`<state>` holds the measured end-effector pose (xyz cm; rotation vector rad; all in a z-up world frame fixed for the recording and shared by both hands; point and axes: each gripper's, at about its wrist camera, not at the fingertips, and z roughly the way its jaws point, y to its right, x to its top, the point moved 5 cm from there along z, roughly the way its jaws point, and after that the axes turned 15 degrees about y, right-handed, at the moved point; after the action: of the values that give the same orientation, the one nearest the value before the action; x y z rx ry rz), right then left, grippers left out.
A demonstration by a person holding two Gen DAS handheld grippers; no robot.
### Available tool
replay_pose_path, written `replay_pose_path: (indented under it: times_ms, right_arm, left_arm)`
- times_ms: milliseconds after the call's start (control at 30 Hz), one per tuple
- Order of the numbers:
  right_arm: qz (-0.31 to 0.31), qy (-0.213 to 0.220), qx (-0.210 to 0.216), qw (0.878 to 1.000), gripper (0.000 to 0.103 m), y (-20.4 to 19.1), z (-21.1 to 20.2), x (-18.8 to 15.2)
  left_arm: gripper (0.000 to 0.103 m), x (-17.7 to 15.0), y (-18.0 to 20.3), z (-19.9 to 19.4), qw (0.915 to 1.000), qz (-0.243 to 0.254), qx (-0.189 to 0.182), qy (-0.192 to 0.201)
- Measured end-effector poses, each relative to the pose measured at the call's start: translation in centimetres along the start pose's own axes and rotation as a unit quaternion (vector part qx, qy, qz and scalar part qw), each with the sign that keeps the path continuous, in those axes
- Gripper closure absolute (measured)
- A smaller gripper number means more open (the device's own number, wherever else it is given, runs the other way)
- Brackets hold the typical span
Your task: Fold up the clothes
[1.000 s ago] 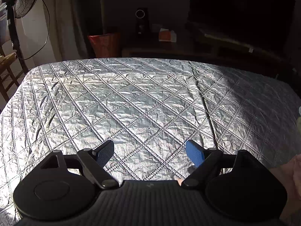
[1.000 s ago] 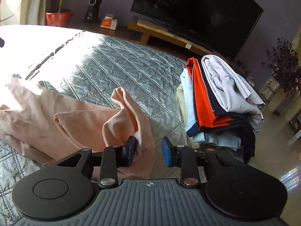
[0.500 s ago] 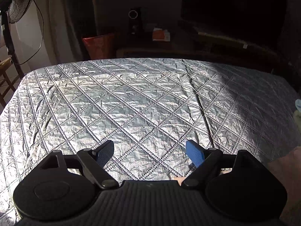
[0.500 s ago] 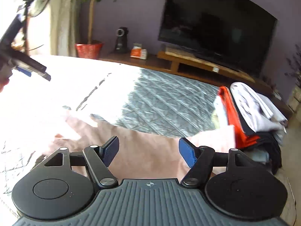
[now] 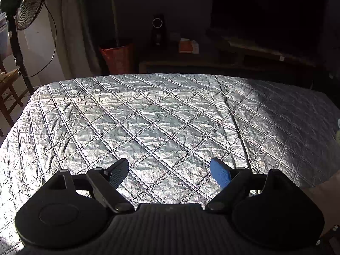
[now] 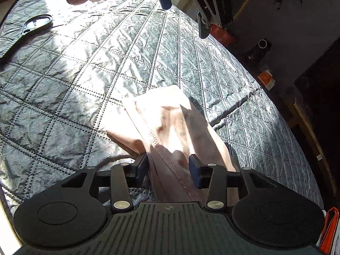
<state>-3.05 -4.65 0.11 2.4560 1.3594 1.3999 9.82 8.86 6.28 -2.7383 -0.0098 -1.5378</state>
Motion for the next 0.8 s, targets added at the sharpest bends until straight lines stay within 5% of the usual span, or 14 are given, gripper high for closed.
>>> replay_pose_path:
  times_ms: [133,233,367,500,533,567,667,733,800]
  right_arm:
    - [0.052,0.023,-0.018,0.998,0.095,1.0,2.4,2.2]
    - [0.024,0.058,-0.009,0.998,0.095,-0.3,3.8,4.7]
    - [-0.052,0.064,0.082,0.993,0.090,-5.2,5.0,5.6]
    - [0.054,0.080,0.083,0.992,0.076,-3.0,2.4,4.4]
    - [0.110,0.082,0.058,0.989,0.062,-0.9,1.4,3.7]
    - [0.169,0.085,0.025,0.982,0.048,1.5,0.3,2.9]
    - [0.328,0.089,-0.094,0.936,0.031,10.0,-3.6,-1.7]
    - [0.420,0.080,-0.173,0.887,0.034,15.7,-6.0,-5.8]
    - [0.467,0.069,-0.207,0.857,0.055,19.3,-7.3,-9.4]
  left_arm:
    - [0.022,0.3,-1.0,-0.3,1.0000,-0.007,0.004,0.002]
    - [0.022,0.7,-2.0,-0.5,0.9997,-0.019,0.010,0.007]
    - [0.021,1.3,-4.0,-0.8,0.9987,-0.037,0.030,0.017]
    - [0.021,1.1,-5.3,-0.7,0.9978,-0.057,0.032,0.011]
    - [0.021,1.0,-5.3,-0.8,0.9980,-0.054,0.030,0.011]
    - [0.021,1.0,-5.3,-1.0,0.9982,-0.051,0.027,0.013]
    - [0.021,1.0,-5.2,-1.1,0.9985,-0.049,0.021,0.016]
    - [0.021,0.9,-5.0,-1.1,0.9987,-0.046,0.018,0.014]
    - [0.021,0.7,-4.7,-1.1,0.9989,-0.043,0.016,0.013]
